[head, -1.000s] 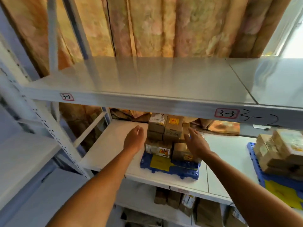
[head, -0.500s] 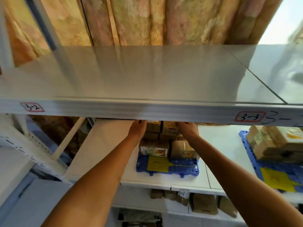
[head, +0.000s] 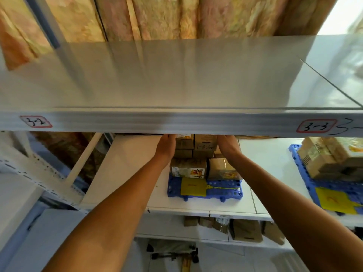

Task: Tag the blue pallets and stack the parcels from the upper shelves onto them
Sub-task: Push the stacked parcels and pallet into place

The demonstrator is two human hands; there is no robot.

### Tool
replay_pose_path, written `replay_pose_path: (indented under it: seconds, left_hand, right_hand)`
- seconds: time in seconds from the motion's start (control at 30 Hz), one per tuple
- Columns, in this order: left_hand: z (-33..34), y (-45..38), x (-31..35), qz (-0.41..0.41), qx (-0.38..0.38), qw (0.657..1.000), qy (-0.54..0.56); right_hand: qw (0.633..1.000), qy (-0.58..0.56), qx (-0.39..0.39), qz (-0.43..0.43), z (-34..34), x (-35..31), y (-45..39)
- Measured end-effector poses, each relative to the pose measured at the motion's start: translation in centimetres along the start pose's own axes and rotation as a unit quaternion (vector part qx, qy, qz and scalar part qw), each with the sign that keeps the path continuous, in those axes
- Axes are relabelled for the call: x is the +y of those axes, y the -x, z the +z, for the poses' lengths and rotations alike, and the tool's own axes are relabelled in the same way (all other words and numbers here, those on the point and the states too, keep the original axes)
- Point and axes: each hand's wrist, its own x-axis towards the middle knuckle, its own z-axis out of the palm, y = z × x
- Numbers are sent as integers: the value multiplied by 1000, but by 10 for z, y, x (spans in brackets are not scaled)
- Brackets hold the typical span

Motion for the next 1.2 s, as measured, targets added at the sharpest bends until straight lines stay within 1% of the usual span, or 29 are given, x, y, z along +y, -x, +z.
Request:
replay_pose_path:
  seconds: [0.07, 0.1, 0.17, 0.23, 0.27, 0.33, 0.4, 0.5, 0.63, 0.77, 0.93, 1.0, 1.07, 1.13, 1.2]
  left_hand:
    - [-3, -1, -2, -9, 15, 1000, 19]
    - [-6, -1, -4, -20, 25, 999, 38]
    - [-12, -2, -13, -49, 57, 992, 101]
    - [-16, -1, -28, -112, 88, 980, 142]
    - [-17, 2, -38, -151, 89, 975, 139]
    - [-14, 10, -58, -224, 65, 967, 99]
    - [-6, 22, -71, -268, 29, 959, 86]
    - [5, 33, -81, -288, -8, 953, 95]
    - [7, 39, -80, -282, -6, 953, 108]
    - [7, 41, -78, -272, -8, 957, 96]
    - [11, 45, -75, -267, -29, 960, 82]
    - [12, 44, -75, -255, -11, 964, 76]
    - [10, 43, -73, -235, 30, 968, 87]
    - [4, 39, -73, -196, 63, 969, 138]
    - [0, 33, -69, -162, 56, 971, 167]
  right_hand:
    - [999, 31, 38, -9, -11, 6, -3]
    - [997, 39, 71, -9, -19, 12, -3]
    - [987, 17, 160, 16, -37, 31, -1]
    - [970, 13, 236, 65, -53, 56, 6]
    - [965, 22, 244, 94, -59, 70, 11]
    - [966, 42, 206, 149, -61, 99, 23]
    - [973, 46, 142, 175, -55, 120, 32]
    - [984, 0, 62, 169, -41, 128, 41]
    - [992, -12, 29, 122, -30, 127, 41]
    - [995, -8, 35, 98, -28, 130, 42]
    - [994, -11, 44, 104, -25, 138, 44]
    - [985, -36, 95, 137, -27, 143, 43]
    - [969, -57, 156, 184, -32, 149, 41]
    - [964, -77, 158, 199, -36, 154, 39]
    - [971, -81, 143, 175, -38, 151, 36]
